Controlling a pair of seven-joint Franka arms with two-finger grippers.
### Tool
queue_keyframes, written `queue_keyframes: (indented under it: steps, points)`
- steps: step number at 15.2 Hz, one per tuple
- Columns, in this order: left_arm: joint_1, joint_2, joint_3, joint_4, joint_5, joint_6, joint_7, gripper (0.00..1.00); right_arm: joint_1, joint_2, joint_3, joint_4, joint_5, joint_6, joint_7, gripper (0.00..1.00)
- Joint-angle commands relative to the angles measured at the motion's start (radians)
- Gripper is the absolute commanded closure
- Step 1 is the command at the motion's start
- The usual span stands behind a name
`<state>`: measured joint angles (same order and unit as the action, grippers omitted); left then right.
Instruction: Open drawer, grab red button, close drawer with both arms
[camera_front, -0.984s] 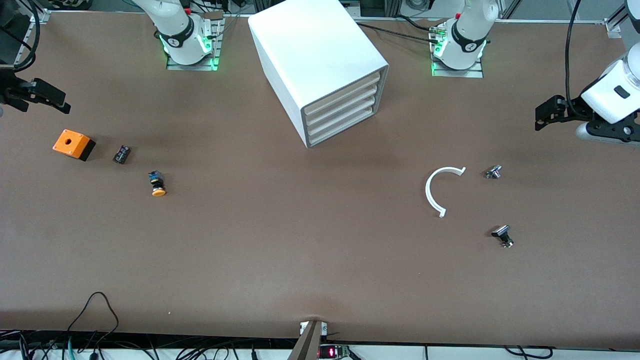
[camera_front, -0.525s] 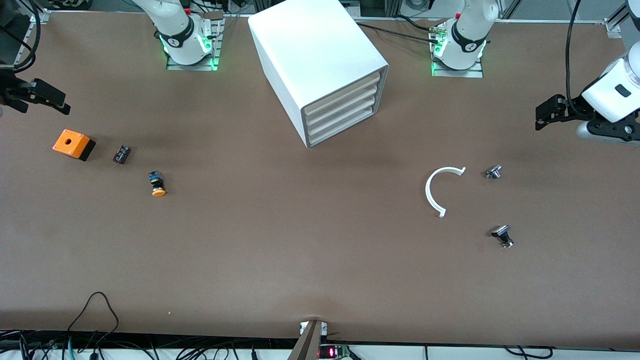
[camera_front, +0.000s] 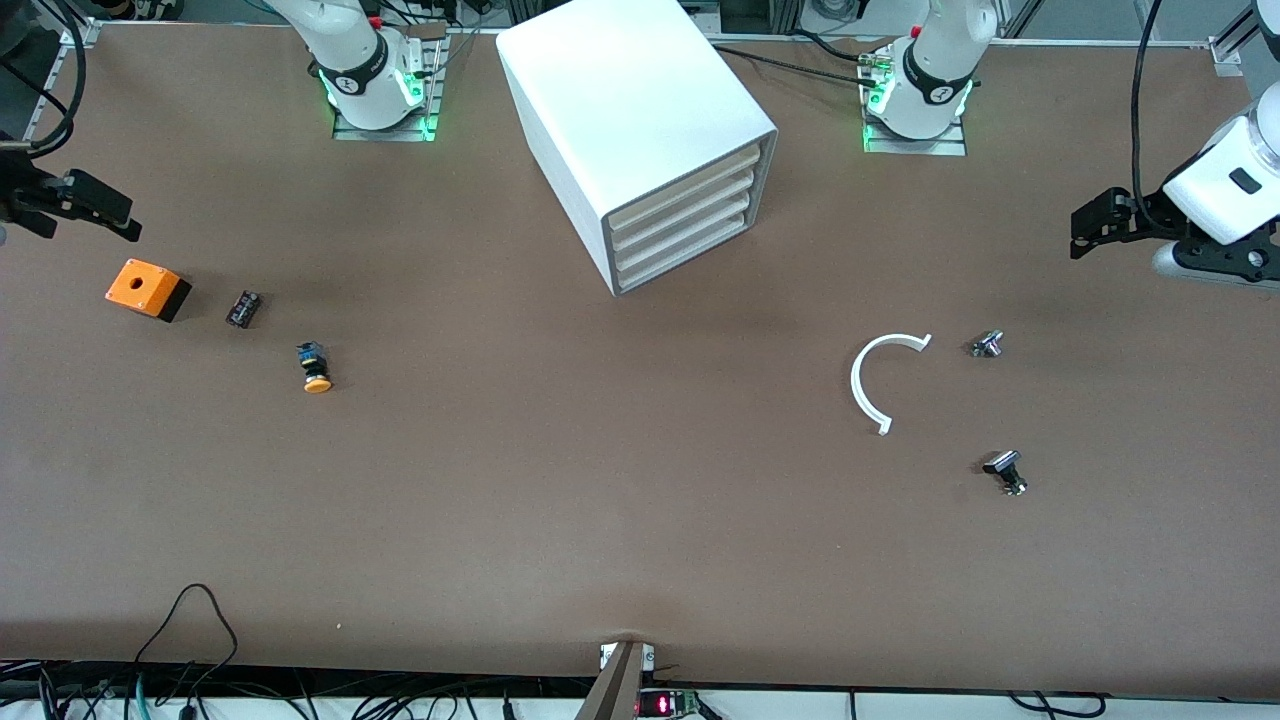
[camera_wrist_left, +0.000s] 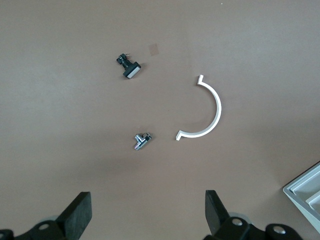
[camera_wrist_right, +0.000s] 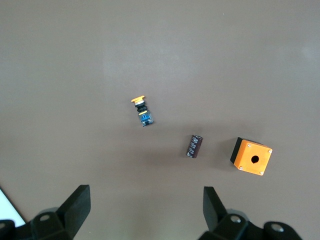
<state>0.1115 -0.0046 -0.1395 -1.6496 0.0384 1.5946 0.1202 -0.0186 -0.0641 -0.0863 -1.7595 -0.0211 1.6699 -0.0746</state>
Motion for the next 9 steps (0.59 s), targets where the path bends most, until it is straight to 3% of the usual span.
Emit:
queue_keyframes:
  steps: [1, 9]
  points:
    - [-0.001, 0.011, -0.003, 0.030, -0.009, -0.025, -0.013, 0.00, 0.017, 0.064, 0.002, 0.040, 0.010, -0.004, -0.008, 0.00]
    - [-0.007, 0.012, -0.003, 0.033, -0.006, -0.024, -0.013, 0.00, 0.103, 0.193, 0.002, 0.123, 0.010, -0.002, -0.011, 0.00]
